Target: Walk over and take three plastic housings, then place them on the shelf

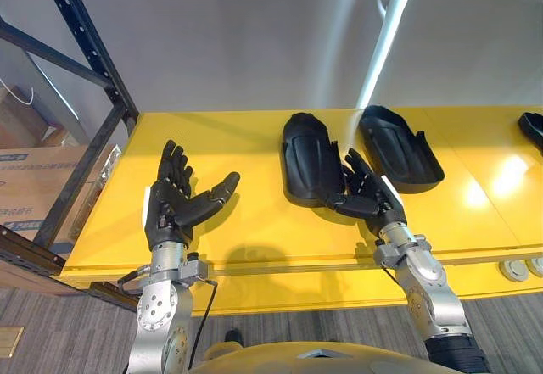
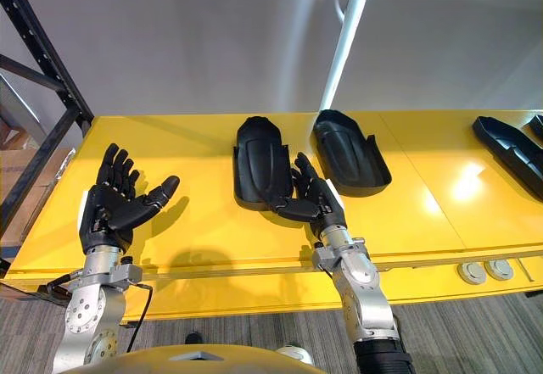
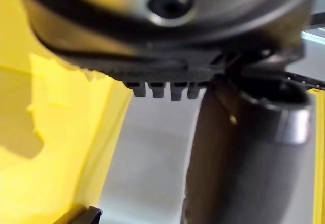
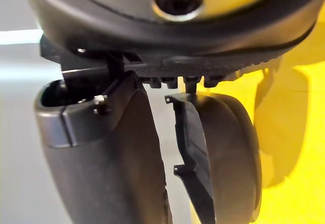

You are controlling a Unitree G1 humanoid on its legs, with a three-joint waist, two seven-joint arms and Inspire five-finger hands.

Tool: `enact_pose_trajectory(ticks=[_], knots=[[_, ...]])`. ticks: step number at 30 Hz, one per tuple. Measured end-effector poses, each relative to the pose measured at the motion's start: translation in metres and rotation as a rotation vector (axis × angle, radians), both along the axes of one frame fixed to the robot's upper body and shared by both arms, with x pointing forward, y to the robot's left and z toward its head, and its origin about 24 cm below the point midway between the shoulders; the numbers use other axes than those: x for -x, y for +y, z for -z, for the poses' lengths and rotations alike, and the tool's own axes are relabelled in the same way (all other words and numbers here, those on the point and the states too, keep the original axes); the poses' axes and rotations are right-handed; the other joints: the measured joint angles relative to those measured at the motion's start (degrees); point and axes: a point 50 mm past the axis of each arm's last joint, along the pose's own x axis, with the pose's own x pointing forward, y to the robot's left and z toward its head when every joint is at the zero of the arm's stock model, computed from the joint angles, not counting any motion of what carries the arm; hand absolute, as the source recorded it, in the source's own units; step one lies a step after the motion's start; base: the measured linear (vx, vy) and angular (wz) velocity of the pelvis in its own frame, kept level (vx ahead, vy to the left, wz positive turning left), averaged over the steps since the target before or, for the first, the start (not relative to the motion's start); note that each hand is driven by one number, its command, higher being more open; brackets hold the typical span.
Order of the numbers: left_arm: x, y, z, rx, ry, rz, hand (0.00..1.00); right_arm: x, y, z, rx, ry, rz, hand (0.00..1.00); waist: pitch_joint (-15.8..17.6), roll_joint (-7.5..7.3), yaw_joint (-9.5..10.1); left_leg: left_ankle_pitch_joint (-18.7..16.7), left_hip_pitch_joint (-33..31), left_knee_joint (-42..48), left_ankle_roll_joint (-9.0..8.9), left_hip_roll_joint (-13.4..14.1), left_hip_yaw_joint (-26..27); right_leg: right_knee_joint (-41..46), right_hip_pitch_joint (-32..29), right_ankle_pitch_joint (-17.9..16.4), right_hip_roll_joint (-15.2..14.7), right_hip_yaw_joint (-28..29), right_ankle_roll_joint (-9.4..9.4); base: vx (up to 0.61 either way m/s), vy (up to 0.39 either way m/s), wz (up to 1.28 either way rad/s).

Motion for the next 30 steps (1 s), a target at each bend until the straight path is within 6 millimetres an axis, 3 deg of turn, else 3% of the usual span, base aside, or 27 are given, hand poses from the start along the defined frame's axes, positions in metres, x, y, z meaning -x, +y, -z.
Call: enact_pose_trajectory(ticks=[22, 24, 30], knots=[[-0.003, -0.006, -0.002, 0.004, -0.008, 0.026, 1.0, -0.018, 0.007, -0.02, 0.049, -0.088, -0.004, 1.0, 0.0, 0.05, 0.66, -0.2, -0.1, 0.0, -0.05, 0.1, 0.0, -0.1, 0.0, 0.2, 0.1, 0.0, 0.34, 0.0, 0.0, 0.0], [-0.003, -0.006, -0.001, 0.0, -0.005, 0.033, 1.0, -0.019, 0.004, -0.031, 0.114, -0.14, 0.039, 1.0, 0.0, 0.07, 0.9, -0.2, -0.1, 0.0, -0.04, 0.1, 0.0, -0.2, 0.0, 0.2, 0.1, 0.1, 0.35, 0.0, 0.0, 0.0], [-0.003, -0.005, -0.001, -0.006, 0.0, 0.028, 1.0, -0.008, 0.001, -0.089, 0.178, -0.453, 0.112, 1.0, 0.0, 0.07, 0.91, -0.7, 0.0, 0.0, 0.24, 0.1, 0.6, -0.2, -0.2, 0.2, 0.0, 0.3, 0.42, 0.0, 0.0, -0.03]])
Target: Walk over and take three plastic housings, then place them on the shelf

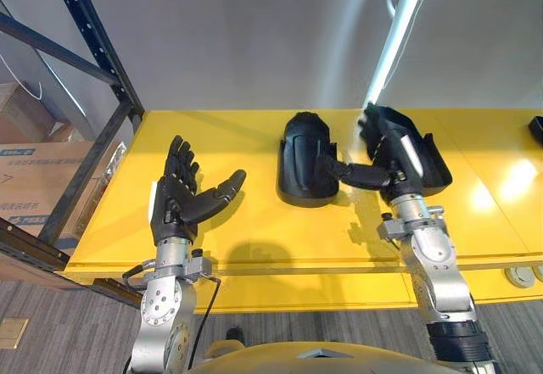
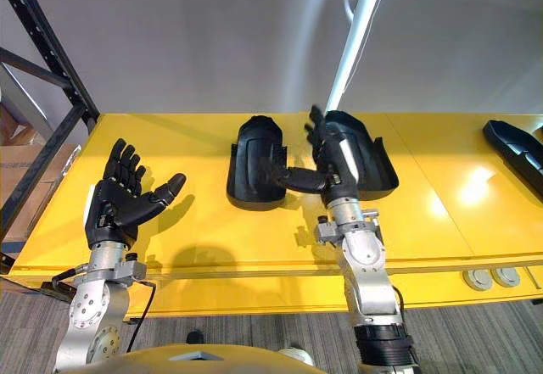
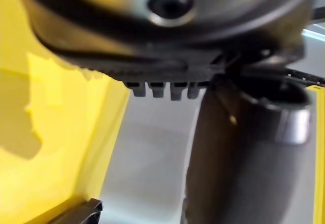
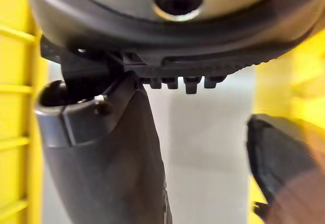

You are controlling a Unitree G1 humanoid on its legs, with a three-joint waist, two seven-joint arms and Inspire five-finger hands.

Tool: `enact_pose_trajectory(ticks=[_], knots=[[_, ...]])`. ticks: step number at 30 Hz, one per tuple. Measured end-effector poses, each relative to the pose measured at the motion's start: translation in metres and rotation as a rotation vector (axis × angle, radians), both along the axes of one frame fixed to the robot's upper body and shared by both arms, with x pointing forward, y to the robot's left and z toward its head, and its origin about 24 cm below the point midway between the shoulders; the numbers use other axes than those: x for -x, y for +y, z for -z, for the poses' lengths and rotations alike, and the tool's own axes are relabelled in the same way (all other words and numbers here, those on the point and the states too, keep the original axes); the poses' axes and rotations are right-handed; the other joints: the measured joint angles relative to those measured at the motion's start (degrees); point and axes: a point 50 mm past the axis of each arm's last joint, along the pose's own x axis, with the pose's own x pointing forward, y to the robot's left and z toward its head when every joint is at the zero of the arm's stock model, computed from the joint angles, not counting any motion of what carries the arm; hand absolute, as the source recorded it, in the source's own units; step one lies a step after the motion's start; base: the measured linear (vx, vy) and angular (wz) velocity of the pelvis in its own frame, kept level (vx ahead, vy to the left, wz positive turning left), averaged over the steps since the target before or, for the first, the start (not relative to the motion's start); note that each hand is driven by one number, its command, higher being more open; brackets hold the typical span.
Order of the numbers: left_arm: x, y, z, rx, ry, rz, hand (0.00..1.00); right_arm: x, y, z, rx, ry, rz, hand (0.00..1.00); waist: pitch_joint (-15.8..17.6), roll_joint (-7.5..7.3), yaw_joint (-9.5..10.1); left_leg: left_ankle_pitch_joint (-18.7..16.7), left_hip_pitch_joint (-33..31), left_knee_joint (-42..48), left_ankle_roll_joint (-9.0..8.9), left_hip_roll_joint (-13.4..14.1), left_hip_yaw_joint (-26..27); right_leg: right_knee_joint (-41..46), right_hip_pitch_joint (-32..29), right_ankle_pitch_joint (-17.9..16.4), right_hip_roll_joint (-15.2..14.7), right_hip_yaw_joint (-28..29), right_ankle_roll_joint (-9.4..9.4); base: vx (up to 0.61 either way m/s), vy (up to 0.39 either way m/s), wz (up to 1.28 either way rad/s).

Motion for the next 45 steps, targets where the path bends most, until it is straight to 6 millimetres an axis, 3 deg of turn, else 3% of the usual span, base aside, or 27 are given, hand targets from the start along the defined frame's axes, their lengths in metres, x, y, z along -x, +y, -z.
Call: enact_pose_trajectory(ticks=[3, 5, 12, 19, 30, 45], knots=[[0.0, 0.0, 0.0, 0.0, 0.0, 0.0, 1.0, 0.011, 0.002, -0.016, 0.036, -0.097, -0.022, 1.0, 0.0, -0.02, -0.09, -0.2, 0.0, 0.0, -0.14, 0.0, 0.6, 0.0, -0.4, 0.0, 0.0, 0.6, 0.01, 0.0, 0.001, -0.09], [0.0, 0.0, 0.0, 0.0, 0.001, 0.0, 1.0, 0.019, 0.005, -0.016, 0.102, -0.109, -0.036, 1.0, 0.0, -0.06, -0.36, -0.2, 0.0, 0.0, -0.2, 0.0, 0.7, 0.0, -0.4, 0.0, 0.0, 0.7, 0.06, 0.01, 0.001, -0.02], [0.002, 0.0, 0.0, 0.002, 0.004, 0.003, 1.0, 0.039, 0.011, 0.012, 0.246, 0.033, -0.172, 1.0, 0.2, -0.31, -1.09, -0.8, 0.0, 0.0, -0.15, 0.1, 0.9, 0.0, -0.6, -0.2, -0.1, 1.2, 0.31, 0.0, 0.0, 0.0], [0.011, 0.002, -0.003, -0.005, 0.004, 0.004, 1.0, 0.059, 0.005, 0.028, 0.368, 0.098, -0.187, 1.0, 0.5, -0.75, -1.19, -1.4, 0.0, 0.0, -0.05, 0.1, 1.1, 0.1, -0.6, -0.5, -0.2, 1.5, 0.54, 0.0, 0.0, 0.0], [0.016, 0.005, -0.002, 0.006, 0.022, 0.01, 1.0, 0.069, 0.002, 0.038, 0.588, 0.138, -0.162, 1.0, 1.1, -1.06, -1.21, -2.0, 1.0, 0.0, -0.04, 0.1, 2.0, 1.3, -0.6, -1.4, -0.3, 2.4, 0.8, 0.0, 0.004, -0.03], [0.017, 0.007, -0.001, -0.004, 0.031, 0.0, 1.0, 0.066, 0.007, 0.059, 0.886, 0.119, -0.095, 1.0, 1.1, -0.81, -1.09, -1.9, 1.1, 0.0, -0.31, 0.0, 1.5, 1.3, -0.3, -1.5, -0.5, 1.8, 0.79, 0.0, 0.001, 0.0]])
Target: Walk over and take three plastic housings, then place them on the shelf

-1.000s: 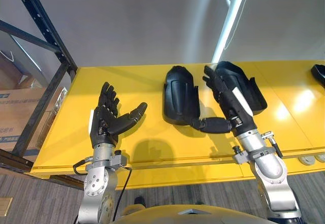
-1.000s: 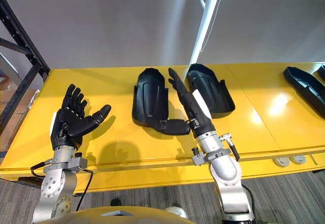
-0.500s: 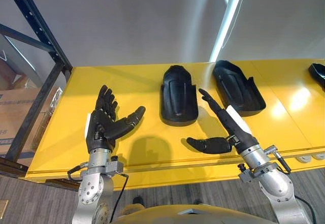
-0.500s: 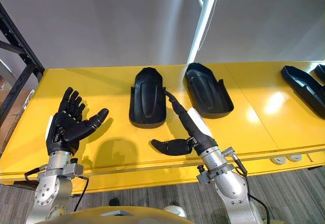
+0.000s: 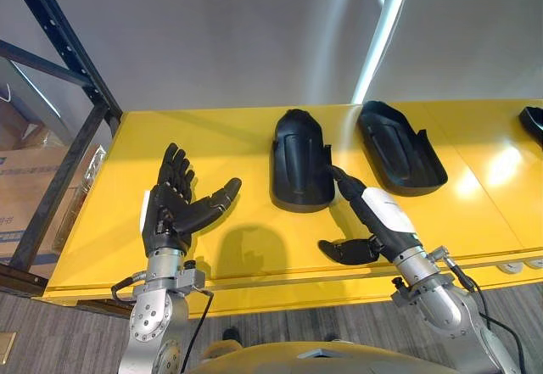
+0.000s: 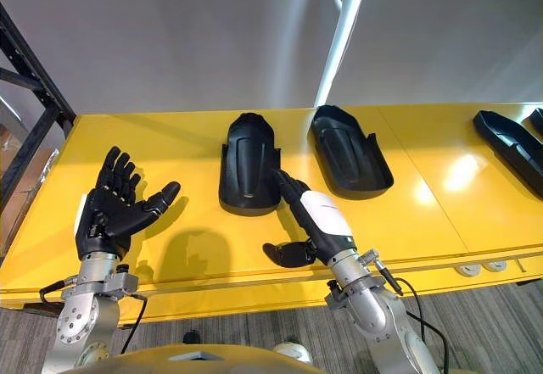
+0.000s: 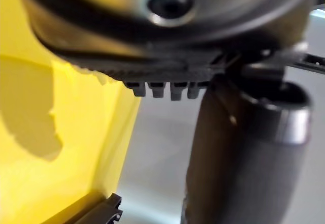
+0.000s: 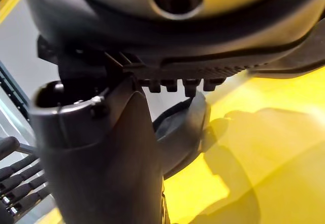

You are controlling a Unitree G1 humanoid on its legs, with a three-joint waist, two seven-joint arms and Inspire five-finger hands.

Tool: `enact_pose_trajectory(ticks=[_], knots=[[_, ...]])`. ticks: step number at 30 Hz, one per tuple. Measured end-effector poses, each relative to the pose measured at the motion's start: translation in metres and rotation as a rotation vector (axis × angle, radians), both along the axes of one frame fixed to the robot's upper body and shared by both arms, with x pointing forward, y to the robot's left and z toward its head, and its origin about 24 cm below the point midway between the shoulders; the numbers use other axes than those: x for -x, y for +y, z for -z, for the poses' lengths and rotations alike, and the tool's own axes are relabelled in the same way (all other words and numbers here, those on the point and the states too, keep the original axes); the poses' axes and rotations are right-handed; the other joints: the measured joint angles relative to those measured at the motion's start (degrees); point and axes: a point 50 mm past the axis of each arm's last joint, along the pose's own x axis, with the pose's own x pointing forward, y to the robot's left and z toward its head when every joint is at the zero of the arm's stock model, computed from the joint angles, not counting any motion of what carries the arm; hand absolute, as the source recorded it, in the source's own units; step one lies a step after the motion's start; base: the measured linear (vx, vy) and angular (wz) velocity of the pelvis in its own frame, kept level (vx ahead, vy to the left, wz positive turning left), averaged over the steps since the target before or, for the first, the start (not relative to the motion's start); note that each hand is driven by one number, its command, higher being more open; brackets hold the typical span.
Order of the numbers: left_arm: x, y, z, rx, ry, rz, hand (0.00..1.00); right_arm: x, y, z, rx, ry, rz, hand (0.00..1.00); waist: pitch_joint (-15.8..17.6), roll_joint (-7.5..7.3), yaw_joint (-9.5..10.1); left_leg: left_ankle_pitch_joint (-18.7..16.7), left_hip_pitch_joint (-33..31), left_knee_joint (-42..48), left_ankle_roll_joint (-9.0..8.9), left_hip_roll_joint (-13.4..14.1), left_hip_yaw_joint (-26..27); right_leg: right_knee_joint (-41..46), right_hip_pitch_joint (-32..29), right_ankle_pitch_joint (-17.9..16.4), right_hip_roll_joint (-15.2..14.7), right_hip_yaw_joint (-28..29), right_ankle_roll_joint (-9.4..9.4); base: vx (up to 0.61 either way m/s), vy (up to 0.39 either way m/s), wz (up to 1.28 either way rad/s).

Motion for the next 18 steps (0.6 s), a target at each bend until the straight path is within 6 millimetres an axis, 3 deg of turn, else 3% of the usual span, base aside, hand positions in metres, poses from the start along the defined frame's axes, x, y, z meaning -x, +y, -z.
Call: enact_pose_trajectory(ticks=[18], knots=[[0.0, -0.013, 0.002, 0.027, 0.007, 0.053, 1.0, -0.009, 0.004, 0.016, 0.004, -0.058, 0.137, 1.0, -1.2, 0.95, -0.04, 0.8, 0.0, 0.0, 0.06, 0.0, -0.3, 0.1, 0.0, -0.2, 0.3, -0.3, -0.38, 0.0, 0.0, 0.0]])
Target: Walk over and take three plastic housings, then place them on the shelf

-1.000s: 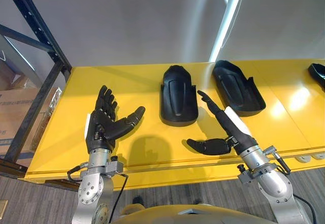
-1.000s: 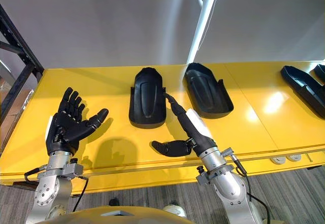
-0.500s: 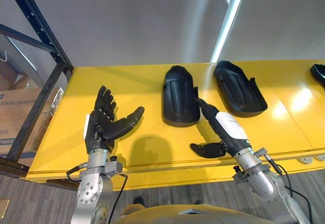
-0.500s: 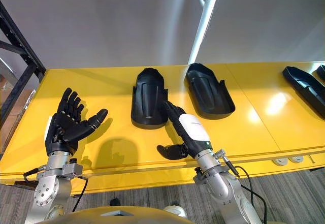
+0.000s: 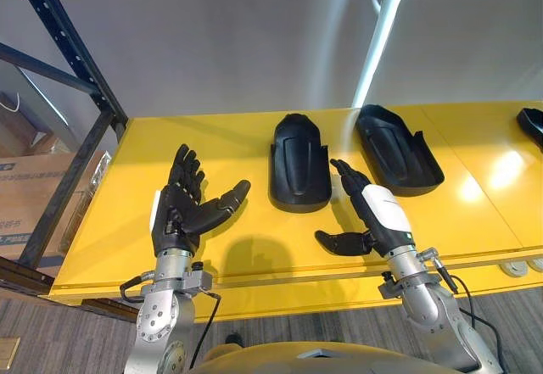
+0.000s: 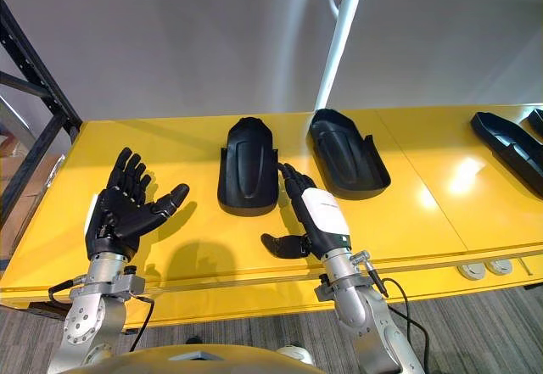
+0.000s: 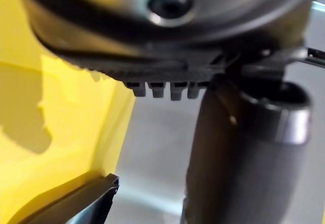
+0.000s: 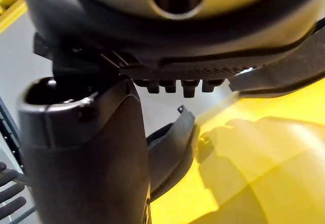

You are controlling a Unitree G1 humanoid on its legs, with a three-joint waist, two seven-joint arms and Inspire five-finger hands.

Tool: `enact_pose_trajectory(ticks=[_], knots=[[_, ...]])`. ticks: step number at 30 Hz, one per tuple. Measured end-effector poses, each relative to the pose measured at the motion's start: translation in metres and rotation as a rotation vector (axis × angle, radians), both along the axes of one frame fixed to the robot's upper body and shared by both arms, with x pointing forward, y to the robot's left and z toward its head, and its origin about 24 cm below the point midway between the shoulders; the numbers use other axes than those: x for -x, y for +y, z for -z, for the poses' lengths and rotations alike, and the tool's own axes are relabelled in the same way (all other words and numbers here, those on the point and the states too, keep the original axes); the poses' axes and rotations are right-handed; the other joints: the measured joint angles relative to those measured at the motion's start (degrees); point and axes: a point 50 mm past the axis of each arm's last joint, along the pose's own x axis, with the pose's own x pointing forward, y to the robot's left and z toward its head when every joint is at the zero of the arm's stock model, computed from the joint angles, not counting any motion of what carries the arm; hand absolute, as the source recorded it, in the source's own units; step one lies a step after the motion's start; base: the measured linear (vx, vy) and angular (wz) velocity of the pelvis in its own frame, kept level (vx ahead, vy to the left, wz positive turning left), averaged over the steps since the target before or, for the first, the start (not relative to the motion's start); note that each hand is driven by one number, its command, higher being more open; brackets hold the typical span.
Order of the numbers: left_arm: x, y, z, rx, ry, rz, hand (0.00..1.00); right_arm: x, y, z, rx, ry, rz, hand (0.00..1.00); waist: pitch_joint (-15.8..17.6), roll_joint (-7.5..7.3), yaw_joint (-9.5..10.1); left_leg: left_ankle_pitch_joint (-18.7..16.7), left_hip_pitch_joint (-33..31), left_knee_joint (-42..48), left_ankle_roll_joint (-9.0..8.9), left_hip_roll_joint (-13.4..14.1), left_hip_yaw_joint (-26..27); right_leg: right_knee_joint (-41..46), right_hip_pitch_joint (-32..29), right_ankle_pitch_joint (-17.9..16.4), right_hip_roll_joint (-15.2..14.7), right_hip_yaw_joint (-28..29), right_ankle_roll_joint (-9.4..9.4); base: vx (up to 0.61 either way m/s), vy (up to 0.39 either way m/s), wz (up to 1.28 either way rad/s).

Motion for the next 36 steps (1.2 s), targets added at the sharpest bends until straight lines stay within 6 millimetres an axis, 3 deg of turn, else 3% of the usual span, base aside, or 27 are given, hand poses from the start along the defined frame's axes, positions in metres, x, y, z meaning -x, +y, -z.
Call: enact_pose_trajectory(ticks=[19, 36], knots=[[-0.001, -0.004, 0.006, 0.005, 0.025, 0.023, 1.0, -0.003, 0.003, 0.012, -0.049, -0.015, 0.095, 1.0, -0.8, -0.01, 0.0, 0.8, -0.5, 0.0, 0.33, 0.0, -0.4, 0.0, -0.3, 0.0, 0.0, -0.4, -0.14, 0.0, 0.001, 0.01], [-0.002, -0.008, 0.006, 0.009, 0.021, 0.041, 1.0, -0.017, 0.003, 0.015, -0.053, -0.029, 0.158, 1.0, -1.0, -0.11, 0.13, 1.1, -1.1, 0.0, 0.13, 0.0, -1.1, 0.0, -0.4, 0.2, 0.0, -1.1, -0.25, 0.0, 0.0, 0.01]])
